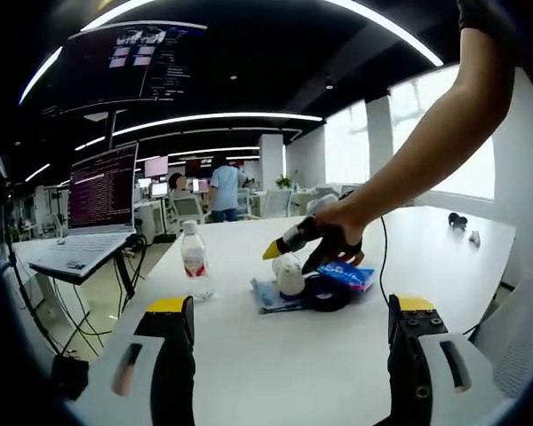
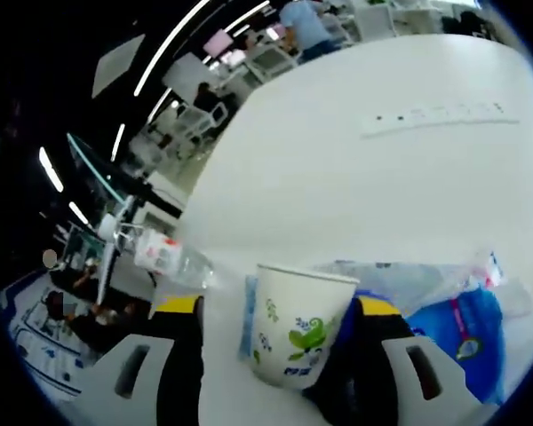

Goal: Arrange the tabletop items into an orderly group along one side of the table until the central work area is clear of visible clutter.

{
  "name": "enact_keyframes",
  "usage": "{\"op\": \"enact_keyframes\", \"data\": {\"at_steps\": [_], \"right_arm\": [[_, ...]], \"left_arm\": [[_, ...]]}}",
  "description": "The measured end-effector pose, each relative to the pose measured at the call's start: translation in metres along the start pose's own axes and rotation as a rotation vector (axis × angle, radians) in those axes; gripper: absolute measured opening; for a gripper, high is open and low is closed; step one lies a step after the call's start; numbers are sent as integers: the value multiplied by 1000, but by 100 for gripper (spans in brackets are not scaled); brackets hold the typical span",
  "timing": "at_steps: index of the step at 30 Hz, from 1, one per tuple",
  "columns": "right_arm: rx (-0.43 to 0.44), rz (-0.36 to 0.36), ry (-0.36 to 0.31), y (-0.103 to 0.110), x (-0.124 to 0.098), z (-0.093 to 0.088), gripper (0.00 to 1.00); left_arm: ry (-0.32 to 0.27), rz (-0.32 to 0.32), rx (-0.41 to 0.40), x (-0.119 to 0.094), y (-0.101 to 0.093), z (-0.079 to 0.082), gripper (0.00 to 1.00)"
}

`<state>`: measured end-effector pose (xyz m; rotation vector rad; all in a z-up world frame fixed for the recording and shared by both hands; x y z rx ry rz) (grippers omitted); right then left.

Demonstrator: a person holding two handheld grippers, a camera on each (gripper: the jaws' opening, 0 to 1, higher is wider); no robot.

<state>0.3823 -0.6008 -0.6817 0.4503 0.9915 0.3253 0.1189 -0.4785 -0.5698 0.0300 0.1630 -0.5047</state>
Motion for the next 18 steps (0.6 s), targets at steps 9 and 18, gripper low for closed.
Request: {"op": "enact_keyframes", "data": {"at_steps": [9,18], "right_arm": [[45,-15,17,-5,2,2,55],[65,-20,30,-9,3,2,49]], "left_arm": [[7,2,0,0,0,-1,90],[9,2,2,0,1,-2,89]]}}
Point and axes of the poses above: the point that each gripper's makers call its tool centre point, and the gripper's own axes: x roughly forward along the fingers, y roughly to its left, z roughly out of its top, the point moved 2 cm from there along -x, roughly backward along the fingers, and after that the axes turned 5 degrees about -z, right-handed, at the moved point
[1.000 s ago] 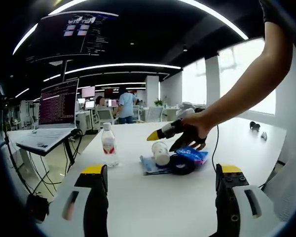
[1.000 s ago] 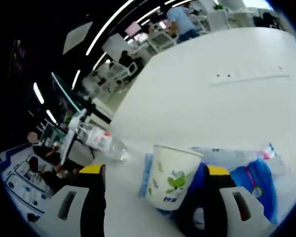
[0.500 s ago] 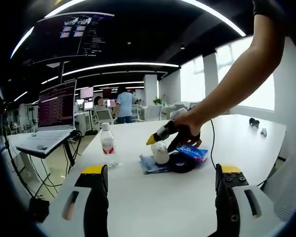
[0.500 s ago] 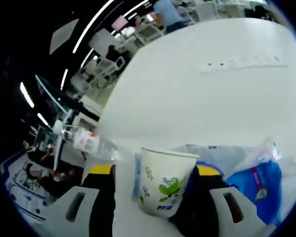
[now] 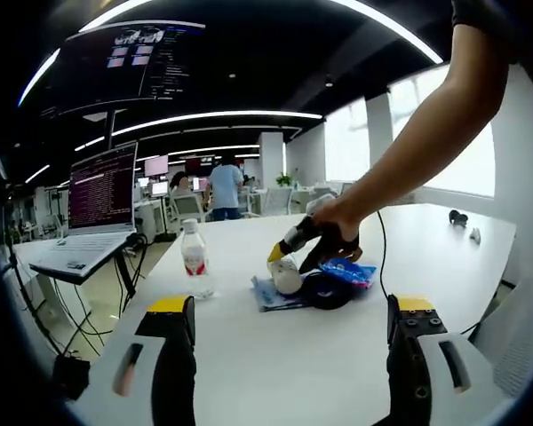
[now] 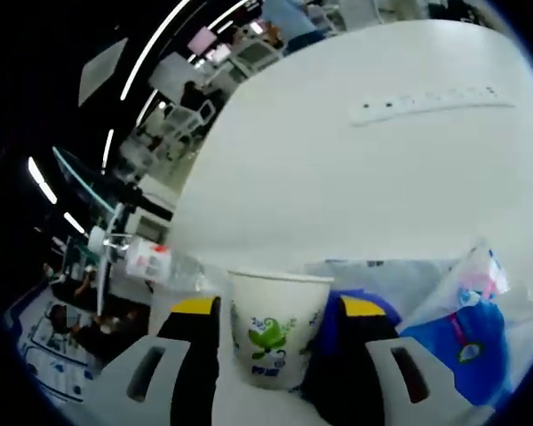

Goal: Arrange the tabletop items into an orderly group along one side of the table until the central work area is clear of visible clutter.

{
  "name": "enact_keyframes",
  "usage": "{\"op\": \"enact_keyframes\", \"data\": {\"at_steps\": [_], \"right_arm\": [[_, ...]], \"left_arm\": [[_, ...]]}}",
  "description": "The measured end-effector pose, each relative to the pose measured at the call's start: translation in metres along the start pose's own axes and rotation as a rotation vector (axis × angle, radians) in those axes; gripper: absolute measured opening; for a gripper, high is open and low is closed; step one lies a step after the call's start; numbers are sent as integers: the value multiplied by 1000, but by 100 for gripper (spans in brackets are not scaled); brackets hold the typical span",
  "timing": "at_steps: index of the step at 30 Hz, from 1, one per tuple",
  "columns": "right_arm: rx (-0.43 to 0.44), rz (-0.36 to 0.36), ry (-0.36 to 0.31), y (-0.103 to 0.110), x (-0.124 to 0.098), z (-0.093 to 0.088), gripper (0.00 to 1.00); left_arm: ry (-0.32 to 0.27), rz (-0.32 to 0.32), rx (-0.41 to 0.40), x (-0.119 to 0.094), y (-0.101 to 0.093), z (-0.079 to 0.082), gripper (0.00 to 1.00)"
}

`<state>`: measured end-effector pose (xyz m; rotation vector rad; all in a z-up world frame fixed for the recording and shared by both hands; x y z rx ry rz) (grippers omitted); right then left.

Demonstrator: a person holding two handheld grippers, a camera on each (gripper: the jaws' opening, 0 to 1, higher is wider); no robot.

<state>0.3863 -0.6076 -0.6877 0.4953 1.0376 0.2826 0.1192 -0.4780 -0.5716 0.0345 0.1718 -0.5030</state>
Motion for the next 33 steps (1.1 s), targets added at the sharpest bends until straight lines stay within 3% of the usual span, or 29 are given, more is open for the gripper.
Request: {"op": "enact_keyframes", "data": {"at_steps": [33], "right_arm": [[73,8,55,7,17,-2,43]], "left_arm": [[20,-4,17,1,-2,-2,88]]}}
Point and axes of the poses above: the point that each gripper's makers call its tool centre point, and the gripper's own axes: x roughly forward along the fingers, y roughly to its left, z roughly out of its top, the point moved 2 cm from there along -x, roughly backward along the fingers, and after that the axes turned 5 degrees about -z, right-handed, at the moved point
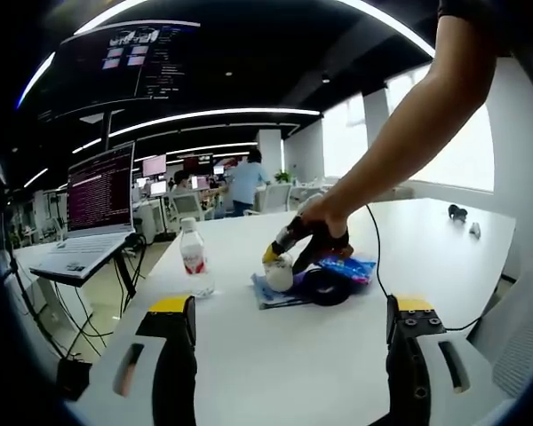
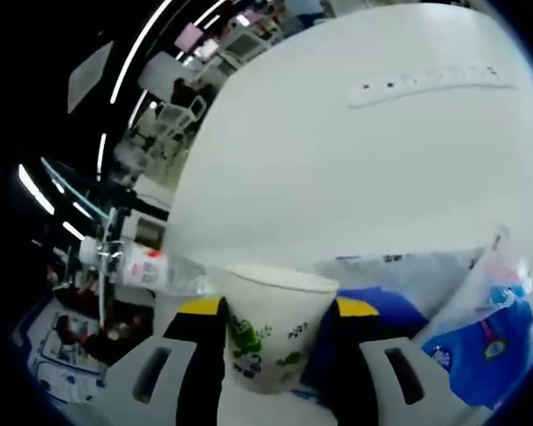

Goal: Arrange the tabletop items into an orderly group along one side of the table until the central work area is clear of visible clutter.

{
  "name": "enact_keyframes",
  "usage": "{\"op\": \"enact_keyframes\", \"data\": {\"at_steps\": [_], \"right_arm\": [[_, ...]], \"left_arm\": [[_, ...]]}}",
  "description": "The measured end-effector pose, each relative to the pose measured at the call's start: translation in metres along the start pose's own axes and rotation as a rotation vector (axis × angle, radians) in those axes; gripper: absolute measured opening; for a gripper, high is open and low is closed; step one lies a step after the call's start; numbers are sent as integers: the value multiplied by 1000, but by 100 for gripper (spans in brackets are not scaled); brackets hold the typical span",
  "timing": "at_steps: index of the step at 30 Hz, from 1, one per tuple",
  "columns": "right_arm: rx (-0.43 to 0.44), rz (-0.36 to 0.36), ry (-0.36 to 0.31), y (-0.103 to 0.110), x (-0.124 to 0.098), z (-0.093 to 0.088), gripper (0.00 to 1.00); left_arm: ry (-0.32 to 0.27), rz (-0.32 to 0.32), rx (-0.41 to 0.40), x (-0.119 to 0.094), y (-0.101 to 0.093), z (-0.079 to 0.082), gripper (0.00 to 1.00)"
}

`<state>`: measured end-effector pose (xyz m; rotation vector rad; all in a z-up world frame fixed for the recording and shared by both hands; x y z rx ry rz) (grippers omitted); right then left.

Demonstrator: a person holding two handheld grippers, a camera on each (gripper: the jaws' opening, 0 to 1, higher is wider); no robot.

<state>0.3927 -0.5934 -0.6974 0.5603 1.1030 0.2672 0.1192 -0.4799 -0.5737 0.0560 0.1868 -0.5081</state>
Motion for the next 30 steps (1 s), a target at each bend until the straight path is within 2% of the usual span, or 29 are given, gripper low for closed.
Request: {"op": "enact_keyframes", "data": {"at_steps": [9,15,22,25,30], "right_arm": [[12,17,-9,-5,-5,-2,41],[10,44,-15,-1,-13,0,40],[-83,92,-60,18,-24,10,40],[-126,115,-106,26,-30,16,40],[-164,129,-125,31,-35,17,39]], "left_arm": [[1,-4,6,0,-1,0,88],[-4,-2,6,0,0,0,89],[-3,-9,3,0,-1,-1,91],[-5,-10,7,0,-2,0,92],[-6,-11,11,0,-2,0,92]]}}
Point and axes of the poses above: the point that each gripper's makers call its tool centre point, and the gripper's own axes: x roughly forward along the fingers, y roughly to its left, z roughly out of its top, the point moved 2 cm from there along -x, roughly backward along the fingers, and after that the axes turned 5 degrees about -z, right-handed, at the moved point
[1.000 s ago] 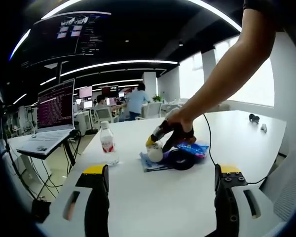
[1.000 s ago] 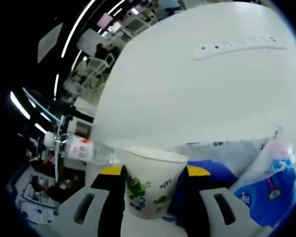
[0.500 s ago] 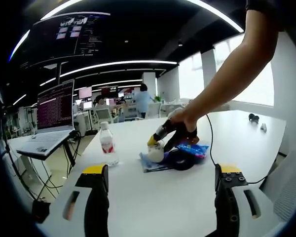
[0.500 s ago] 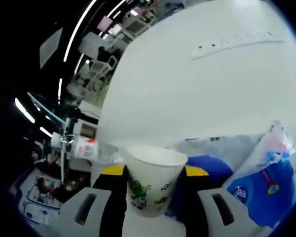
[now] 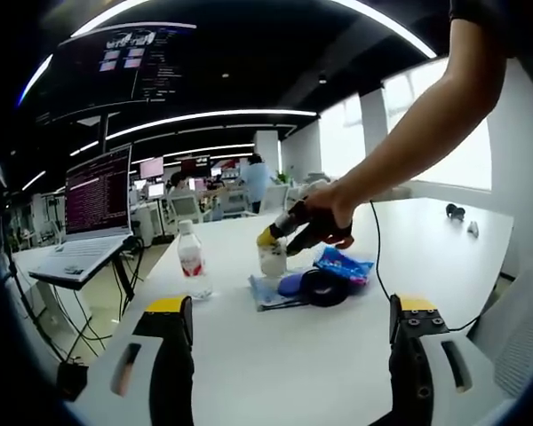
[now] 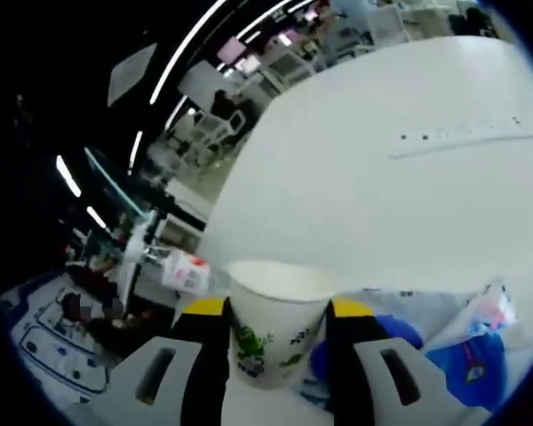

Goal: Arrange the tabletop items into an orderly group along one side of the table until the central work area is clear of visible clutter.

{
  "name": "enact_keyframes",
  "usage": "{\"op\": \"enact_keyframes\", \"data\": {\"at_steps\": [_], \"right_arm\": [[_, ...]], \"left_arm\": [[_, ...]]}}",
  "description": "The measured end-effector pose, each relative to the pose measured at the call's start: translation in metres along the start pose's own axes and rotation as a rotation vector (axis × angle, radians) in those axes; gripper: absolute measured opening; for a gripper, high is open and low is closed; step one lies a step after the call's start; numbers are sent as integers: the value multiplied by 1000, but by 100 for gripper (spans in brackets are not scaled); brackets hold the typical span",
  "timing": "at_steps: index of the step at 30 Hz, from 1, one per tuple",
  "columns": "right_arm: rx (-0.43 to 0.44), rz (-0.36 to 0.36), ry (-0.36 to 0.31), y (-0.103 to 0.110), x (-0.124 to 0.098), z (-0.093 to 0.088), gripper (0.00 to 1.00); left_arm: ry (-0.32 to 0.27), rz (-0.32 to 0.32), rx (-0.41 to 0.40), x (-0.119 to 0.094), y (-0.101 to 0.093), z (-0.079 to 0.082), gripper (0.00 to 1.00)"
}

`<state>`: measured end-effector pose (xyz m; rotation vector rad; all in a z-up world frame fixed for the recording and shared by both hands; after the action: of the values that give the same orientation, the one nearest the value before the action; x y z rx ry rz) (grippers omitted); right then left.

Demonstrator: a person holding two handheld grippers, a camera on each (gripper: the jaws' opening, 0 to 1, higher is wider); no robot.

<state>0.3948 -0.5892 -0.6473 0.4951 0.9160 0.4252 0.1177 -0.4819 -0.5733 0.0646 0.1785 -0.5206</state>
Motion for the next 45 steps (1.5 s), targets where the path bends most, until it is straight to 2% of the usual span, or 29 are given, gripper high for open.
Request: {"op": "enact_keyframes", "data": {"at_steps": [4,13,21,28,32,34,45], "right_arm": [[-37,20,-38,5,-4,3,39],[-95,49,-75,15,-6,8,38],[-233,76,-98,34,-5,8,38],[-277,102,-114,49,-4,9,38],[-336,119,-128,58,-3,9,37],[-364,153,-146,65,-1,11,37],[-460,171,-135,84,5,-2,36]], "left_arm": [[4,-6,-7,1,-1,-1,94],[8,-18,-9,2,-2,-1,97],[8,-21,-10,2,-3,-1,97],[8,-17,-11,2,-3,0,97],[7,-15,-14,2,-2,0,96],[7,-17,-12,2,-3,0,96],[-3,-7,-9,1,-1,1,94]]}}
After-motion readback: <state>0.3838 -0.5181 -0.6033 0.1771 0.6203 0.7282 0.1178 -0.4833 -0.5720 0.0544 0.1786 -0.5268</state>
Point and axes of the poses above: the point that each gripper's makers call its tool centre point, and the gripper's own axes: x roughly forward along the fingers, y roughly to its left, z roughly out of its top, the point moved 2 cm from there along -x, roughly backward along the fingers, and after that the axes turned 5 degrees about -z, right-handed, at the moved point
